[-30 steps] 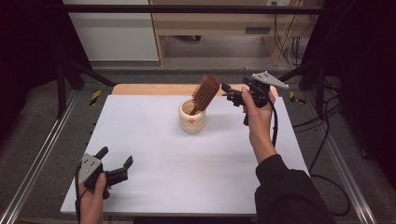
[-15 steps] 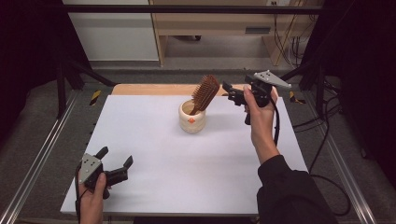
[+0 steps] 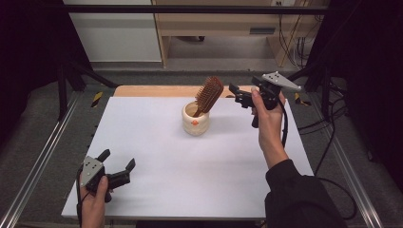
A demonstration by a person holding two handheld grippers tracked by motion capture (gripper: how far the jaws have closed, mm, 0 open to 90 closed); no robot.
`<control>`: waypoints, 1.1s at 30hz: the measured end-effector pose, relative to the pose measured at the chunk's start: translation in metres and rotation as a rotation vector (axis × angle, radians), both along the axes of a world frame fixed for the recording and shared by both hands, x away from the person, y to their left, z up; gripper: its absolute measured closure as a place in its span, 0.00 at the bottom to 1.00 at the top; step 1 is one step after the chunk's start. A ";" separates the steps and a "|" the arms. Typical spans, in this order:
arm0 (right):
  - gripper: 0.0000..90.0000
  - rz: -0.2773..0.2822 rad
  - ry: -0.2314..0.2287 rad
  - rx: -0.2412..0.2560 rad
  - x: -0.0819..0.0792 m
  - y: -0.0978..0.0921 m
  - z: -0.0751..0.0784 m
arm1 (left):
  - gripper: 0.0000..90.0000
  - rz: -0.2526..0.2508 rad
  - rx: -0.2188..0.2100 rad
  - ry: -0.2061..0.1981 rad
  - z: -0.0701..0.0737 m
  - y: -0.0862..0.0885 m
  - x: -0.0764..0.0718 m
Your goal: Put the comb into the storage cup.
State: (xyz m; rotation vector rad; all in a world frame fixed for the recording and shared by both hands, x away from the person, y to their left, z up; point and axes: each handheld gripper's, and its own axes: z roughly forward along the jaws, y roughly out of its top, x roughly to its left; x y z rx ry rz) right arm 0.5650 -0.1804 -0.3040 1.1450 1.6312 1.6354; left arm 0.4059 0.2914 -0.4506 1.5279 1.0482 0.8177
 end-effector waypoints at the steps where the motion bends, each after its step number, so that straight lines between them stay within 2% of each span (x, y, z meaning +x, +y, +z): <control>1: 0.06 0.000 -0.001 0.000 -0.001 -0.001 0.000 | 0.02 0.000 0.001 0.000 0.000 0.000 0.000; 9: 0.06 0.018 -0.007 0.002 -0.005 -0.005 0.003 | 0.02 0.000 -0.001 -0.001 0.000 0.000 0.000; 33: 0.05 0.016 -0.024 -0.014 -0.018 -0.018 0.010 | 0.02 0.001 -0.002 -0.002 0.000 0.001 0.000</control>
